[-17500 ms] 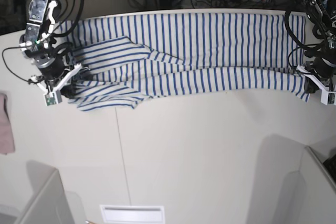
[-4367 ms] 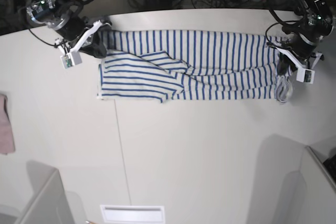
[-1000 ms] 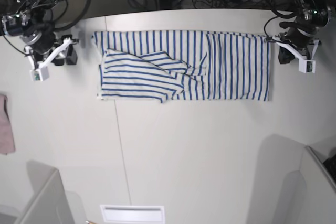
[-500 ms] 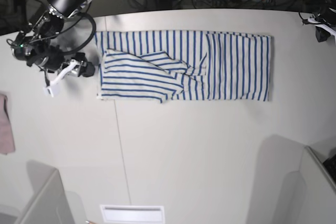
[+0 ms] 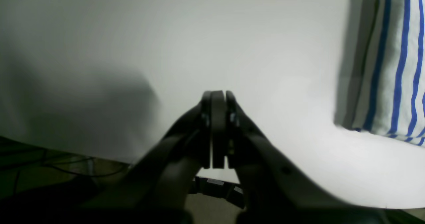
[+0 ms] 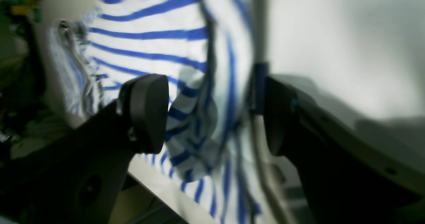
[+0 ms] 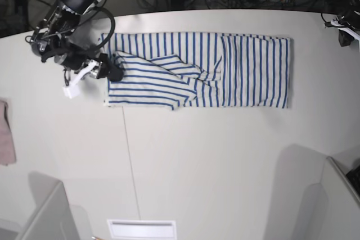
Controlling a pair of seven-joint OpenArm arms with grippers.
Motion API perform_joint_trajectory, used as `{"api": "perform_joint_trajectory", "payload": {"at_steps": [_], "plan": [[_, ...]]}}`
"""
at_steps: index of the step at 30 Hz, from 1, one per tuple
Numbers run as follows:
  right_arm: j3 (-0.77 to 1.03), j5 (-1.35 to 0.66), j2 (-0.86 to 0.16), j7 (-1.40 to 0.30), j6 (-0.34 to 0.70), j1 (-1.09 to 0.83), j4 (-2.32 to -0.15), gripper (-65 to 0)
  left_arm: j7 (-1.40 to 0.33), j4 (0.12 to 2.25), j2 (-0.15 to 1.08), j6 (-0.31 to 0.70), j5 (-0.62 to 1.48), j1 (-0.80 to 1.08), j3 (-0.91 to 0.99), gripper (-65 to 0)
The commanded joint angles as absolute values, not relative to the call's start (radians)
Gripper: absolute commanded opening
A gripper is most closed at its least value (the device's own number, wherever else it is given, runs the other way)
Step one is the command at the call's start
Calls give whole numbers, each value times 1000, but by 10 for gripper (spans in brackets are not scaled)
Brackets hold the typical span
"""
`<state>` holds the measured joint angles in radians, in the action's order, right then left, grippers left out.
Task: Fold the T-shirt properly
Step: 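Reposition both grippers at the ends of the shortened strip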
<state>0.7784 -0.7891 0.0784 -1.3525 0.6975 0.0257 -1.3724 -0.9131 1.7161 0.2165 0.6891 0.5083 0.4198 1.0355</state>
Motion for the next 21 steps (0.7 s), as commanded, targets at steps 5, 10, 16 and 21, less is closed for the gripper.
{"api": "perform_joint_trajectory", "payload": {"at_steps": [5,10,16,21], "plan": [[690,-731,62,-1396,698,-10,-1372,-240,-895,1728,231,698,524,421,972,-650],[682,-731,36,-1365,698,-12,-1362,-240,-894,1728,231,698,521,403,911,-650],[682,-731,41,-1396,698,-12,-1362,-258,-894,1727,219,698,303,318,905,-650],[682,-731,28,-1380,698,4,-1280,-453,-894,1673,205,698,206,252,905,-650]]}}
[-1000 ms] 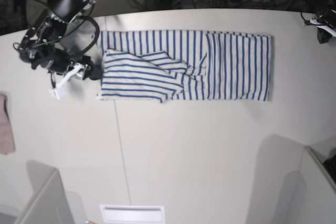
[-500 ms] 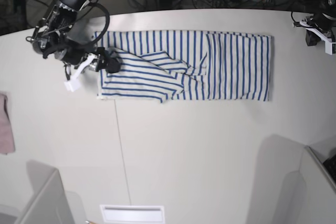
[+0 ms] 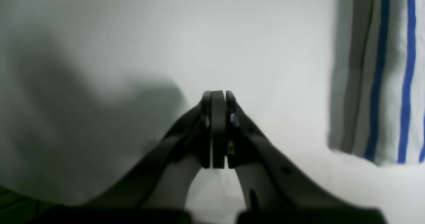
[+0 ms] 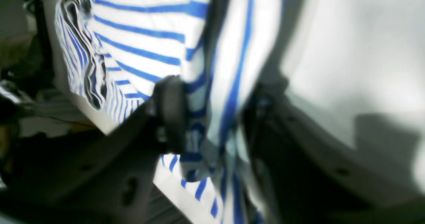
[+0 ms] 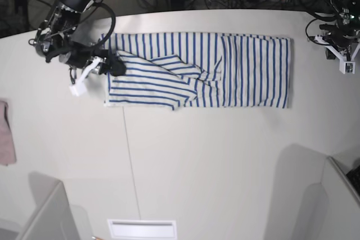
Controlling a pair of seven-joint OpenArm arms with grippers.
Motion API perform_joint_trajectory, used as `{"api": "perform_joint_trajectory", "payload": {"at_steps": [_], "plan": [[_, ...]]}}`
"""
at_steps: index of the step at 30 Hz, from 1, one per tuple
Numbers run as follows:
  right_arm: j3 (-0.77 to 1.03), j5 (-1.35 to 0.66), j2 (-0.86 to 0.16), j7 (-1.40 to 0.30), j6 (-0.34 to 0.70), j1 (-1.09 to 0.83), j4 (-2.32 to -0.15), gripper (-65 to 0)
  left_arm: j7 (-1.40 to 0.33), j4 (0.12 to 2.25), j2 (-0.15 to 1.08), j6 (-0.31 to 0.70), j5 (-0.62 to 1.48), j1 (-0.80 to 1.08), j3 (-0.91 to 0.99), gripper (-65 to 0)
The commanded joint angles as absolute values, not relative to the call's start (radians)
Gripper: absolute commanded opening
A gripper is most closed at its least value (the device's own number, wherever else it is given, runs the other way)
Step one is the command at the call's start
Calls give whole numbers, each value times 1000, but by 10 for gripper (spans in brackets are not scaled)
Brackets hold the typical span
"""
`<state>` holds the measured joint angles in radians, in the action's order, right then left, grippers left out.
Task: Fold the T-shirt properly
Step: 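Reposition both grippers at the ends of the shortened strip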
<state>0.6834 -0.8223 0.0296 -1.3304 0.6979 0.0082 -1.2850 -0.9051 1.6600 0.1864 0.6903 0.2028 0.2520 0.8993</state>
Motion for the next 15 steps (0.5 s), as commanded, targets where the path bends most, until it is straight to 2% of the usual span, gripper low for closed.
{"api": "perform_joint_trajectory", "payload": {"at_steps": [1,4,8,15], "plan": [[682,-731,15,-1366,698,5,-1265,-510,-894,1652,205,698,202,239,903,-650],[665,-730,-4,-1339,698,19,-1222,-650,-892,1580,206,698,202,220,858,-650],[587,-731,-48,-1302,698,30,-1218,-650,-891,1547,222,698,202,214,777,-650],[542,-730,-70,-1268,698,28,-1273,-650,-892,1557,216,698,202,189,622,-650]]}}
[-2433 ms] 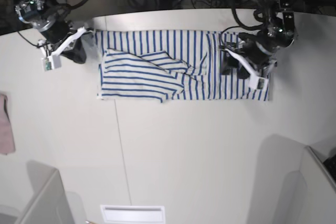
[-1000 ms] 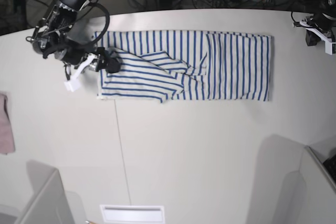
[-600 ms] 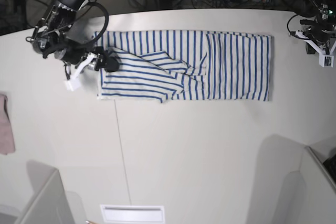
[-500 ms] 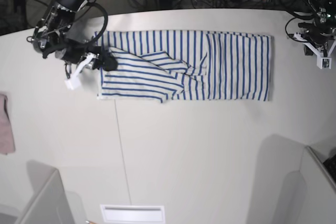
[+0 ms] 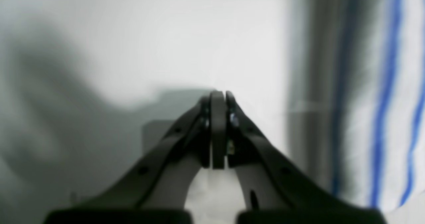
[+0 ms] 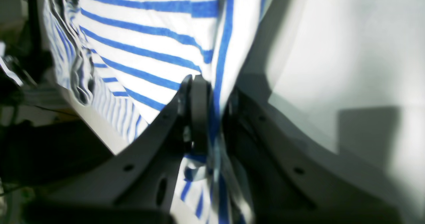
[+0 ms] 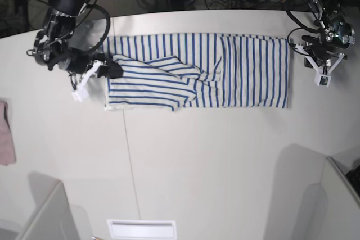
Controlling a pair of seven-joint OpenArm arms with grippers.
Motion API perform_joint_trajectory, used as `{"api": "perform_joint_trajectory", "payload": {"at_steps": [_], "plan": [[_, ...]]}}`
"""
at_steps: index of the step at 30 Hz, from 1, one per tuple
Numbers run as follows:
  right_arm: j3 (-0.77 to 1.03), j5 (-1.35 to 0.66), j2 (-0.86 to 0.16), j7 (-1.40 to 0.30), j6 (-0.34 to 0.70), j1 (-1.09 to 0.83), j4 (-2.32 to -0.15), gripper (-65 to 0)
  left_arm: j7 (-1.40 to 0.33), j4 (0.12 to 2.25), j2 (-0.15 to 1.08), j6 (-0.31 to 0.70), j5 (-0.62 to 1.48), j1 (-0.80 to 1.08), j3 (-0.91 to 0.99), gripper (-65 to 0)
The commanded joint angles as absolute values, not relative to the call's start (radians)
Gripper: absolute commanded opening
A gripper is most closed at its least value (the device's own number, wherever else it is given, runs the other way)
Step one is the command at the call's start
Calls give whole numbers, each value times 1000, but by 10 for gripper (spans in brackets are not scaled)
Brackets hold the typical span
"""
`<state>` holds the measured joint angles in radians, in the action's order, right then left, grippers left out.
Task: Fold the T-shirt properly
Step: 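Reposition both grippers at the ends of the shortened strip, then grasp the strip's end with the right gripper and fold it toward the left gripper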
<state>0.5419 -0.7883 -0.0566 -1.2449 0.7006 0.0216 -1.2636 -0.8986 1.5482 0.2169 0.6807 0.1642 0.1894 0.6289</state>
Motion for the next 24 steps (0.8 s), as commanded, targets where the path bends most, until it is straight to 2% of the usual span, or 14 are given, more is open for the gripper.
{"api": "perform_joint_trajectory", "payload": {"at_steps": [1,6,10,14,20,24], "plan": [[532,-730,-70,-1265,697,24,-1307,-650,-894,1564,211,698,202,191,601,-650],[418,-731,-67,-1156,507,-39,-1523,-650,-894,1572,150,698,202,193,521,-650],[357,-733,-67,-1132,421,-68,-1682,-650,-898,1573,142,698,202,185,437,-650],[288,-733,-65,-1129,326,-77,-1804,-650,-895,1598,137,587,202,189,331,-650],[133,-733,-45,-1122,223,-77,-1900,-650,-901,1655,137,564,202,183,242,-650],[22,-733,-30,-1056,143,-76,-1906,-650,-901,1659,137,562,202,180,213,-650]]}}
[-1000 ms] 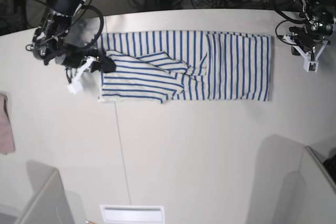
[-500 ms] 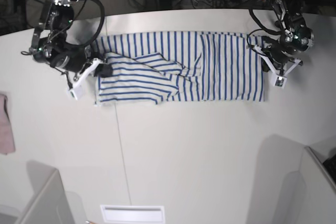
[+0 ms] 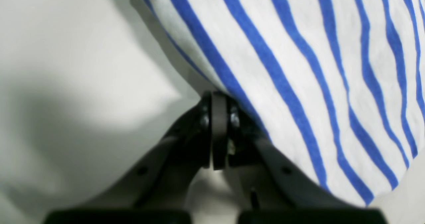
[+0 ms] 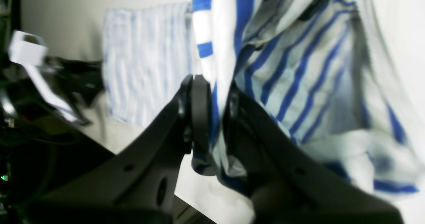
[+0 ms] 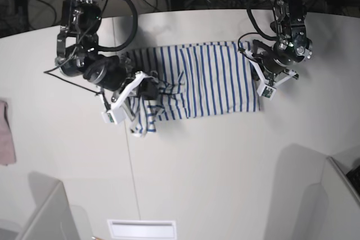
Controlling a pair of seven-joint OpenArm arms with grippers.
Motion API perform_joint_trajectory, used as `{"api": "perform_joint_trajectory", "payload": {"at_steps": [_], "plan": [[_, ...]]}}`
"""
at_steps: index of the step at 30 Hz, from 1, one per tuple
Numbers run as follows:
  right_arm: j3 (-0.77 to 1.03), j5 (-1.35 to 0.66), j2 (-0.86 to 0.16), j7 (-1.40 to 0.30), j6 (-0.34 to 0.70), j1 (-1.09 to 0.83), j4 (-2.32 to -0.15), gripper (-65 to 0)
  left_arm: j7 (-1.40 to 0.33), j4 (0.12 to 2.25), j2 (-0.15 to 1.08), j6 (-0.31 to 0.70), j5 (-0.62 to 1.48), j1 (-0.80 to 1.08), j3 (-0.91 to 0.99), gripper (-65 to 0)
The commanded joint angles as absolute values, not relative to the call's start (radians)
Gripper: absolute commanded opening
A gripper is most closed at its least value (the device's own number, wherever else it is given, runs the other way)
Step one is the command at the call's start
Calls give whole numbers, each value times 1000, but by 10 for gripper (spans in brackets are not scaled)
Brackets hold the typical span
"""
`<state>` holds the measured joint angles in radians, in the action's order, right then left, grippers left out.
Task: Fold the T-shirt properly
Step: 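Grasp the strip's end with the right gripper and fold it toward the left gripper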
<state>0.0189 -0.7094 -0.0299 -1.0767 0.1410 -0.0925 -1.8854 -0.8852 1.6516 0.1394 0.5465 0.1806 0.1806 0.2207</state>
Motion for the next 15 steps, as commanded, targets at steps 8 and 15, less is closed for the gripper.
{"api": "perform_joint_trajectory", "payload": {"at_steps": [8,15], "plan": [[-196,-739,-30,-969,30,-71,-1914,-650,-901,1659,143,562,202,185,208,-650],[-366,-740,-4,-935,-25,-51,-1916,-650,-901,1658,177,562,202,193,211,-650]]}}
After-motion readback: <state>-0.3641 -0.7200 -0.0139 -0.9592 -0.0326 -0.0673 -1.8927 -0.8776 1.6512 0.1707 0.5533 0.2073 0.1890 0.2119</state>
